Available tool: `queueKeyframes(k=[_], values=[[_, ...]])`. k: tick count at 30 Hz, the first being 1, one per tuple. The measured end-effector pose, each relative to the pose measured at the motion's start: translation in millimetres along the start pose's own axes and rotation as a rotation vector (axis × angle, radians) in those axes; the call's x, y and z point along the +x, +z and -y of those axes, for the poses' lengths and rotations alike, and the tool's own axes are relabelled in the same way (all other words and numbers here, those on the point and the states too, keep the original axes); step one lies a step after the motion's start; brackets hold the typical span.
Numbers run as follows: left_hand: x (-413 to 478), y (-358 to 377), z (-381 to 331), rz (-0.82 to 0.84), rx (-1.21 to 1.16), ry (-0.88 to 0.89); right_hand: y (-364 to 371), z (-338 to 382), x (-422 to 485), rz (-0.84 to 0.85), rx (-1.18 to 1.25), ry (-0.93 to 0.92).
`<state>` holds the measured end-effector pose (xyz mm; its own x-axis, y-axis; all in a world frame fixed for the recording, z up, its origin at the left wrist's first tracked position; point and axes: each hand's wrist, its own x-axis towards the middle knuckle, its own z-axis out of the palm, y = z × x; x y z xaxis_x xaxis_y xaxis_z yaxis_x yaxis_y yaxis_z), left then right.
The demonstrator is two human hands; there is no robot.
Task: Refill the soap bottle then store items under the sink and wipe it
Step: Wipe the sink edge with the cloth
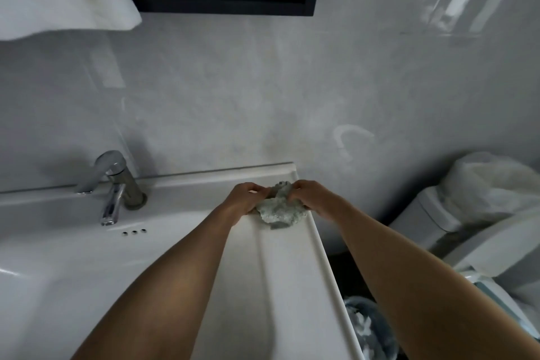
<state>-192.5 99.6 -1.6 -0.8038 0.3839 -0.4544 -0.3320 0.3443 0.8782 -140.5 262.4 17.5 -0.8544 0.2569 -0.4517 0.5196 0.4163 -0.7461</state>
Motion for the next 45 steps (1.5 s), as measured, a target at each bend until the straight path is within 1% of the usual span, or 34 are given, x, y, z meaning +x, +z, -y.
queueKeyframes(k=[3,6,8,10,12,15,17,19,22,24,27,29,32,36,40,45], values=[[-5.0,-0.9,-7.6,0.077,-0.011,-0.003,-3.3,9.0,-2.7,0.002,0.182,0.003],[-10.1,-2.0,-11.1,0.21,0.001,-0.027,-3.0,14.8,-5.9,0.032,0.371,0.023],[-12.2,-2.5,-9.8,0.286,-0.003,0.014,-2.1,16.7,-5.7,0.032,0.43,0.036],[-11.6,-2.6,-6.4,0.256,-0.06,0.03,-0.6,16.1,-4.5,0.001,0.436,0.045],[-10.9,-3.3,-3.2,0.185,-0.091,0.033,1.6,12.9,-2.6,-0.033,0.399,0.049],[-10.1,-3.8,-1.7,0.104,-0.073,0.018,5.3,6.1,0.8,-0.058,0.219,0.01],[-7.3,-5.3,-2.5,0.007,0.048,0.077,6.1,3.0,2.3,-0.115,0.112,-0.05],[-5.5,-5.1,-4.3,-0.088,0.178,0.139,5.2,2.8,0.2,-0.165,0.078,-0.102],[-1.6,-1.2,-1.4,-0.166,0.241,0.203,2.8,-1.7,-2.5,-0.159,0.064,-0.127],[-3.5,2.7,3.0,-0.148,0.385,0.209,2.9,-9.0,-3.6,-0.092,-0.026,-0.097],[-7.2,10.5,18.6,-0.015,0.622,0.128,2.6,-24.9,-5.3,0.051,-0.267,0.016],[-8.8,15.1,30.3,0.019,0.651,0.074,3.9,-33.5,-6.9,0.071,-0.363,0.062],[-11.6,16.9,36.7,-0.007,0.597,0.08,5.8,-39.6,-6.0,0.032,-0.306,0.09],[-11.4,15.8,34.7,-0.038,0.582,0.078,6.0,-39.9,-2.1,0.001,-0.316,0.115],[-4.6,18.7,33.9,-0.087,0.562,0.08,9.4,-48.4,3.3,-0.092,-0.24,0.134],[1.6,23.9,35.0,-0.11,0.618,-0.005,14.2,-51.3,5.7,-0.209,-0.231,0.108]])
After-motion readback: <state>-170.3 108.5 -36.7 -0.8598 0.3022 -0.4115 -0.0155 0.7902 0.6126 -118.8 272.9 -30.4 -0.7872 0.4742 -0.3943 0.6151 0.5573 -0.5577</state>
